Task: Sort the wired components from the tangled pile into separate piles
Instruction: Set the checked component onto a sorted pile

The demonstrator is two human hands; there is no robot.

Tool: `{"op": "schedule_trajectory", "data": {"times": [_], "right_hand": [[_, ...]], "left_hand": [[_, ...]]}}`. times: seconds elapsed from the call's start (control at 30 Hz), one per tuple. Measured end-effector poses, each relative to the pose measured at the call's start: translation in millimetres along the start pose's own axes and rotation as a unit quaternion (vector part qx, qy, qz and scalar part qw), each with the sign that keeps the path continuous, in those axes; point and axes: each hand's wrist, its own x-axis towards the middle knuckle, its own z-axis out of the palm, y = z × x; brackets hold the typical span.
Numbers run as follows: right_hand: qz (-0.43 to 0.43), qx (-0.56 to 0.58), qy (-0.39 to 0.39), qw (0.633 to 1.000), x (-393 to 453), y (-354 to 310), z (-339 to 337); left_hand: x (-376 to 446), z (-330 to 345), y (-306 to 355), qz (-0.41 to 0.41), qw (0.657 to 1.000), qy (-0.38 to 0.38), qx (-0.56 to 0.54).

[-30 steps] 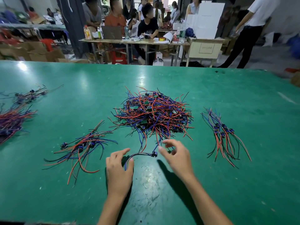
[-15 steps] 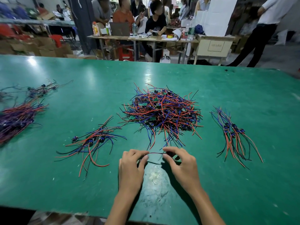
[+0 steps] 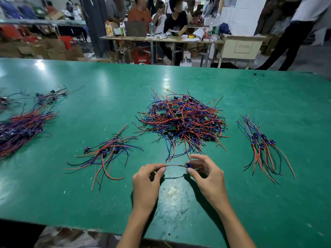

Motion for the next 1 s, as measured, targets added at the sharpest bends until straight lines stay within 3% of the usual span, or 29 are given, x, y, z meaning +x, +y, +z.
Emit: {"op": "schedule_trajectory", "data": {"times": [0.3,0.53,0.77,0.9,1.0], "right_hand": [[-0.017,-0.031,0.049,0.998,-1.7,-5.0,-1.2],[-0.011,-0.02,0.058,0.998,-1.7,-4.8,-2.1],[0.033,0.011,0.052,0.998,1.1,0.3,-1.0],[0.03,-0.03,0.037,0.998,1.7,5.3,0.2],[-0.027,-0.191,-0.005,0.981,6.1,6.0,7.5]], "left_hand": [[0.0,0.7,-1.0,-0.01,1.0,0.0,0.004],[-0.6,-0.4,5.8,0.03,0.999,0.012,0.034],[25.1,-21.1,11.0,-0.058,0.985,0.127,-0.105],[62.8,-61.6,0.6,-0.036,0.979,0.199,-0.022],[79.2,-90.4,-15.4,-0.068,0.963,0.21,0.154]]}}
